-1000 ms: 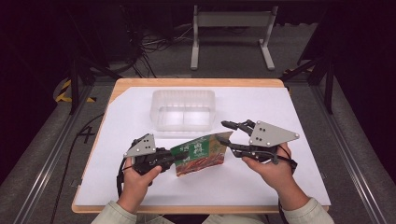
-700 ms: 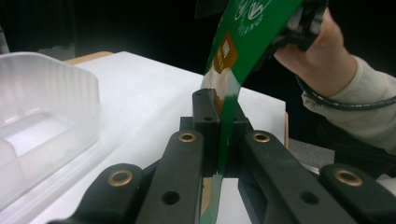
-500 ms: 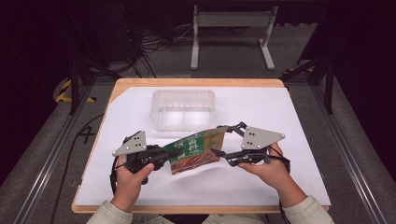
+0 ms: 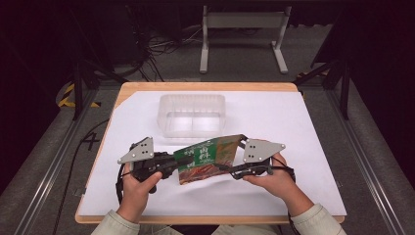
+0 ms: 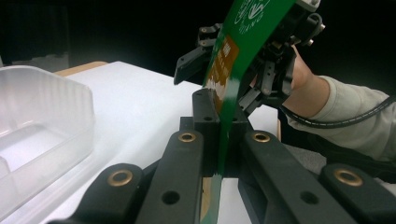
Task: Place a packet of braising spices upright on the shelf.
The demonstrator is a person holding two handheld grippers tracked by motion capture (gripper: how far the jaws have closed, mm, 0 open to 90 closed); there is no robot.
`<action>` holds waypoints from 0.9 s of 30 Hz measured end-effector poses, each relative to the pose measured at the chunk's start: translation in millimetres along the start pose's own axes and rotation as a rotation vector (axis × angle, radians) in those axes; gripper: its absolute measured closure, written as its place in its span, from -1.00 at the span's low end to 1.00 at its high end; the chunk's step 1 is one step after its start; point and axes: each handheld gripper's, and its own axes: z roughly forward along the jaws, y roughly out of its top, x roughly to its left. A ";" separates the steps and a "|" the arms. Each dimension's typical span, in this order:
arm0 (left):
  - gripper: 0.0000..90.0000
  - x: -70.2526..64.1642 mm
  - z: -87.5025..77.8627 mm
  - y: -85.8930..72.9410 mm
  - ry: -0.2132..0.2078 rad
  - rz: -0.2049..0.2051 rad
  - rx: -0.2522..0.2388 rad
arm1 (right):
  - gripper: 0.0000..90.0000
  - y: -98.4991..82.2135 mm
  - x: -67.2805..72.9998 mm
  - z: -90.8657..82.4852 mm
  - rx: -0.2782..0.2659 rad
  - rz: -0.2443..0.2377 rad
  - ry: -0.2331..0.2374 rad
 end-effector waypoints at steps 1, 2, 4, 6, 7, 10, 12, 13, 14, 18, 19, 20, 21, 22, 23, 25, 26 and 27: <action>0.97 -0.2 0.0 0.0 -0.002 -0.002 0.000 | -0.18 -0.2 0.6 0.7 0.004 -0.005 0.004; 0.97 -0.3 0.2 0.1 -0.004 0.000 -0.002 | -0.16 -0.3 1.0 1.3 0.005 -0.008 0.006; 0.96 -0.6 0.7 0.1 -0.011 -0.004 -0.004 | -0.08 -0.8 2.5 2.6 0.018 -0.024 0.014; 0.96 -0.9 1.9 0.1 -0.016 -0.003 -0.005 | 0.08 -0.8 3.9 3.8 0.030 -0.032 0.027; 0.96 -1.1 2.4 0.1 -0.018 -0.002 -0.003 | 0.18 -0.5 5.0 4.8 0.040 -0.039 0.038; 0.96 -1.7 3.9 -0.1 -0.020 0.002 0.001 | 0.33 0.1 8.2 7.5 0.062 -0.044 0.064; 0.96 -1.4 3.8 -0.3 -0.011 0.001 0.002 | 0.47 1.1 12.7 10.7 0.090 -0.069 0.074; 0.96 -0.5 3.3 -0.3 -0.011 0.002 0.000 | 0.51 1.2 13.8 11.8 0.094 -0.074 0.075; 0.95 -0.4 2.8 -0.5 -0.011 -0.003 -0.001 | 0.54 1.3 14.1 12.1 0.096 -0.073 0.079; 0.95 0.8 2.2 -1.1 -0.005 -0.007 -0.006 | 0.78 2.4 15.3 12.7 0.100 -0.064 0.090; 0.95 0.8 2.2 -1.2 -0.005 -0.007 -0.005 | 0.85 3.0 15.2 12.8 0.098 -0.061 0.092; 0.94 0.6 2.8 -1.4 -0.001 -0.006 -0.011 | 0.90 3.7 15.3 12.5 0.102 -0.054 0.090; 0.94 0.5 2.9 -1.4 0.000 -0.005 -0.012 | 0.96 4.6 15.0 12.3 0.107 -0.041 0.084; 0.94 0.4 2.9 -1.3 0.000 -0.005 -0.013 | 0.98 5.1 14.8 12.2 0.109 -0.030 0.081; 0.93 0.2 3.1 -1.1 0.004 -0.003 -0.017 | 0.99 5.7 14.4 11.9 0.114 -0.014 0.075; 0.89 0.5 2.5 -0.9 0.007 -0.006 -0.020 | 0.99 7.1 12.9 11.9 0.120 0.014 0.069; 0.87 0.6 2.0 -0.9 0.010 -0.009 -0.022 | 0.99 7.7 12.1 11.8 0.123 0.028 0.069; 0.84 0.7 1.3 -1.0 0.015 -0.012 -0.027 | 0.99 8.1 11.7 11.9 0.123 0.037 0.068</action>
